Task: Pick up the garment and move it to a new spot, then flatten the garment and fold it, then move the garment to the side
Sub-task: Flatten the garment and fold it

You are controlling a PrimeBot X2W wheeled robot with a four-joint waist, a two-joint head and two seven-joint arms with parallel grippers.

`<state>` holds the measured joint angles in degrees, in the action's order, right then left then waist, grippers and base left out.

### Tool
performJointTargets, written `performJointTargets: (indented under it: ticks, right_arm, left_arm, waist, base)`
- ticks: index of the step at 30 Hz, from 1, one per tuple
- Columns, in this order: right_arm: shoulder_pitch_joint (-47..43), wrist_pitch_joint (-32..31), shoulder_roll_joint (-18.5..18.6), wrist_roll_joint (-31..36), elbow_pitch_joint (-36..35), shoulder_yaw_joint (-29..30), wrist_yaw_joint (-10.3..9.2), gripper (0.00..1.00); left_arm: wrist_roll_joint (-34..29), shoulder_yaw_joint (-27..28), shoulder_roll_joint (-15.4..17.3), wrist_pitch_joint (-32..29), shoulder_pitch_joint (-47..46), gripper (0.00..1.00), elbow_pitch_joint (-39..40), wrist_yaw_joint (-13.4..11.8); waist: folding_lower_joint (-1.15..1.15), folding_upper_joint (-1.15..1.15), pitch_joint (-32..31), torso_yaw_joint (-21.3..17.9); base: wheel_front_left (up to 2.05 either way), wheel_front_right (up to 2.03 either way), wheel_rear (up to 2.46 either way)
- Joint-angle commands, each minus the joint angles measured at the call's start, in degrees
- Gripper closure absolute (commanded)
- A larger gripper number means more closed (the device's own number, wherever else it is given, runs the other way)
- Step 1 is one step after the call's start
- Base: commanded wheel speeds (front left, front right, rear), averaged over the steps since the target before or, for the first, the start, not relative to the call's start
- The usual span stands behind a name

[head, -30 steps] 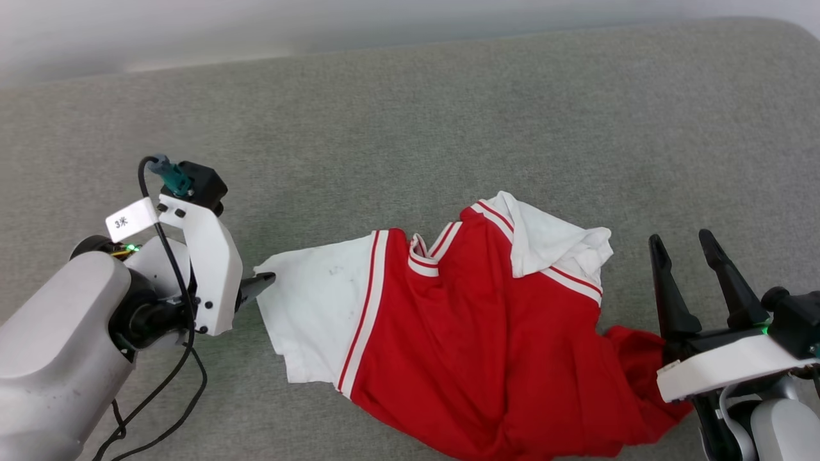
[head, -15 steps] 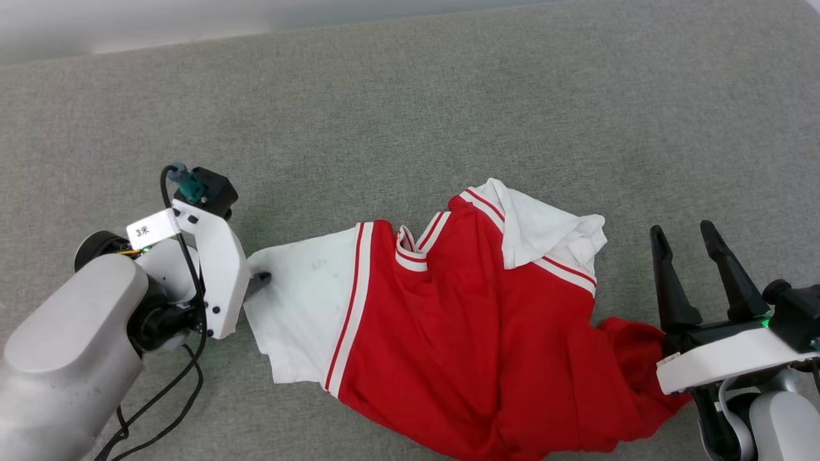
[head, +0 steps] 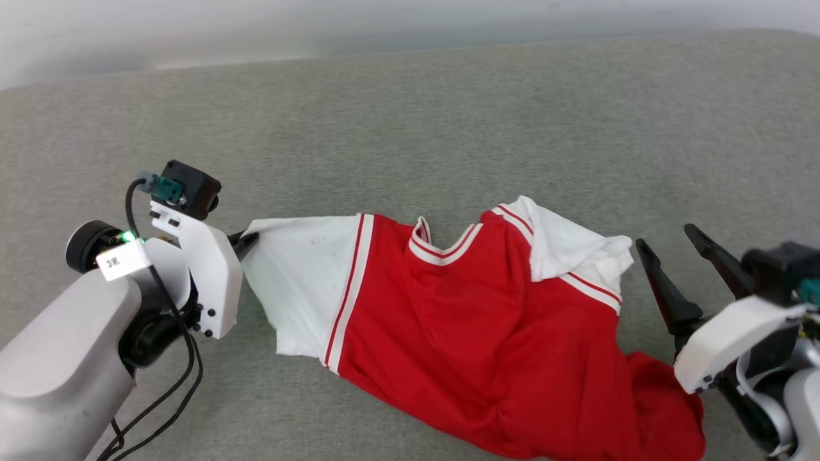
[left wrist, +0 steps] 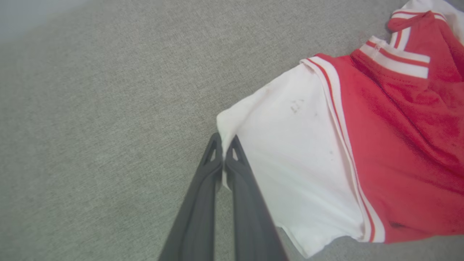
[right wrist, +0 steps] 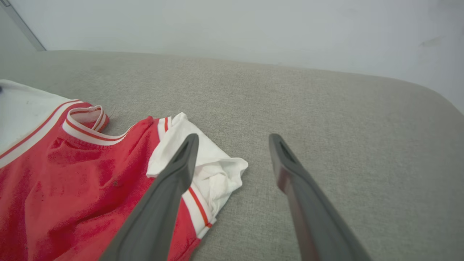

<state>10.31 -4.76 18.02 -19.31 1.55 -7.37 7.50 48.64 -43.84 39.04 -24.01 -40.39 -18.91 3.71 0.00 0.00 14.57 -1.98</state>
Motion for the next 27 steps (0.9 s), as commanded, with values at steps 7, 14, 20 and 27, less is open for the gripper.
performJointTargets:
  ticks: [7,14,20,27]
  right_arm:
    - [12.41,-29.67,10.51,-7.10,-1.91,-8.21,-0.02,0.00]
    - [21.71,-47.16,13.43,-9.83,4.45,-12.16,-0.02,0.00]
    - [24.97,-53.20,14.77,-9.61,9.35,-15.01,-0.03,0.00]
    - [23.65,-50.79,13.92,-8.72,15.02,-18.02,-0.02,0.00]
  left_arm:
    - [-0.97,2.83,3.90,5.34,7.06,1.00,19.45,-6.95]
    - [-2.53,2.58,5.19,6.74,10.82,1.00,31.09,-10.62]
    - [-4.15,1.68,4.03,7.65,11.13,1.00,35.54,-11.83]
    - [-4.90,1.02,2.20,8.86,9.89,1.00,36.06,-11.47]
  waist:
    - [0.00,0.00,1.02,6.45]
    - [0.00,0.00,3.48,11.07]
    - [0.00,0.00,5.61,14.34]
    - [0.00,0.00,7.22,16.73]
  base:
    - [0.00,0.00,0.00]
    - [0.00,0.00,0.00]
    - [0.00,0.00,0.00]
    - [0.00,0.00,0.00]
